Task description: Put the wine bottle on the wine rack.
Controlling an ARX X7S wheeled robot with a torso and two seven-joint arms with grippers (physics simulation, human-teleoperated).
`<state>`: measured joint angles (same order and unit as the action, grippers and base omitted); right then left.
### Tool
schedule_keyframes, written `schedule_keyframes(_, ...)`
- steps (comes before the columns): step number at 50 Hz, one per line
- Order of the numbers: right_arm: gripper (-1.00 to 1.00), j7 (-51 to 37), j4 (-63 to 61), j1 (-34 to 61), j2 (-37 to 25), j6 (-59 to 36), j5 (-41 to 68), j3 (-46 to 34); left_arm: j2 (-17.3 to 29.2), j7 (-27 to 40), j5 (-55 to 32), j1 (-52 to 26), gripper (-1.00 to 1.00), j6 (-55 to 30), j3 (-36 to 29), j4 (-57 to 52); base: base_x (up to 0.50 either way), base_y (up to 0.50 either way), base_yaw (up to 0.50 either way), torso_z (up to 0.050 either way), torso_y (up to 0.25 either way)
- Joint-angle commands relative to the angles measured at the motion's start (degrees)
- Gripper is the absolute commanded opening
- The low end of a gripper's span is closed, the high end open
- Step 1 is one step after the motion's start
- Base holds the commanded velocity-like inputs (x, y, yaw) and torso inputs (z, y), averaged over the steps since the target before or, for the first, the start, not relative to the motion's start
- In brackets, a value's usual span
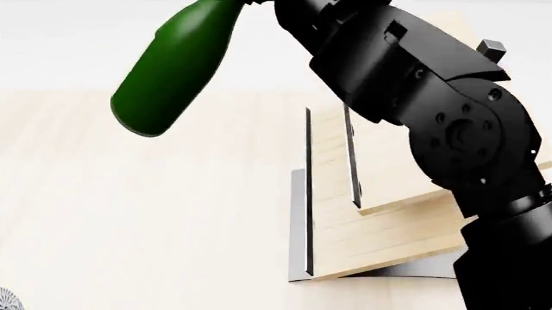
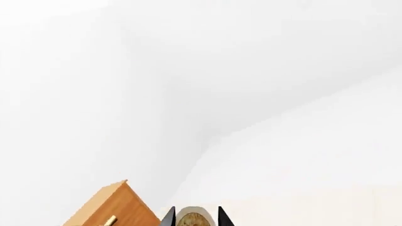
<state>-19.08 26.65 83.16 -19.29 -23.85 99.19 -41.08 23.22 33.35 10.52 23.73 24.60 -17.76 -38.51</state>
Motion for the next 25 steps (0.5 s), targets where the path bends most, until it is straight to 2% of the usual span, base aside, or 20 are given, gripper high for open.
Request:
schedule_keyframes(1,-1.00,-3.59,1.41,0.42,-3.28,2.65,5.44,8.31,0.17,0.19,-0.02,-0.09,1.00,-0.03,-0.11,0.02,0.00,0.00,0.00,0.000,0.000)
schedule_keyframes(25,-1.00,-8.61,1.08,-4.33,-14.73,7.61,11.34,17.83,0.51,0.47,-0.11,-0.25,1.00,-0.66,-0.26,-0.51,0.00,0.00,0.00,0.000,0.000)
